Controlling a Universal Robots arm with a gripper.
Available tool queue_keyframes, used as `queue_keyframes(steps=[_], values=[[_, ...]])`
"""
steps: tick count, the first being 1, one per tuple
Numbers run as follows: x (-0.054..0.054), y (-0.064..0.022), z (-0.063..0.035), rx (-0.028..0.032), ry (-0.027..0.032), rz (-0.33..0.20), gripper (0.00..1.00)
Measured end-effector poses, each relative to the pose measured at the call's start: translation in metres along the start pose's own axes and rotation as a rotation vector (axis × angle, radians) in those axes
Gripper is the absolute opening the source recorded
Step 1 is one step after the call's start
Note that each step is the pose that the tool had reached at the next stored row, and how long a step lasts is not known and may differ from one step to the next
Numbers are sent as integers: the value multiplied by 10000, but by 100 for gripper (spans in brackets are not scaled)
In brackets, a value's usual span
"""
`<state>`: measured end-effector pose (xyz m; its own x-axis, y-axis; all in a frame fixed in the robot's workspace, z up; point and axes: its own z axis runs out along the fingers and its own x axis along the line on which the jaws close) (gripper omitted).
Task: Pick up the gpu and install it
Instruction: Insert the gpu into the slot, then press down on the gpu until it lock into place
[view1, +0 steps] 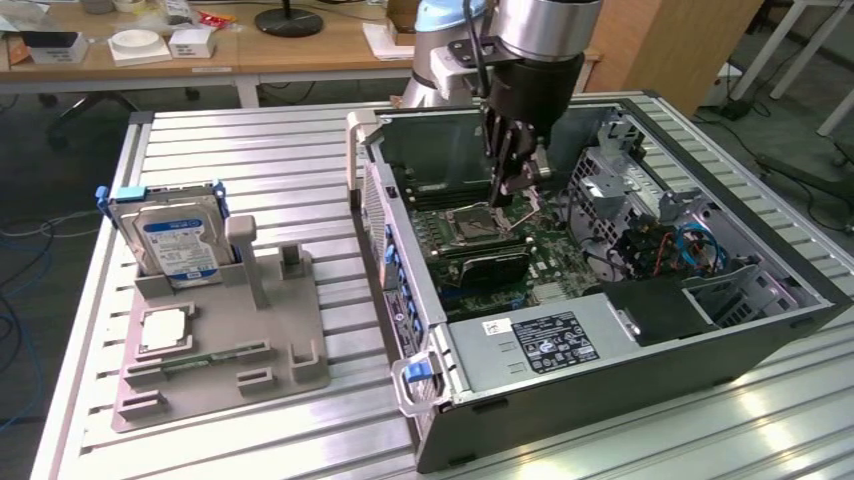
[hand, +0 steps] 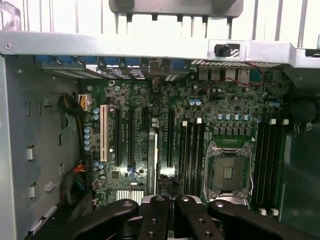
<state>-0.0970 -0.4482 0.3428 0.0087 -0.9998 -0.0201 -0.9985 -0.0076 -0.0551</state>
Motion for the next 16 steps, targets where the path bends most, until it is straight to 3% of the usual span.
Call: queue_keyframes(steps=[9,16], values=[[4,5,155,-5,6,1,10],[4,4,156,-6,9,0,10]])
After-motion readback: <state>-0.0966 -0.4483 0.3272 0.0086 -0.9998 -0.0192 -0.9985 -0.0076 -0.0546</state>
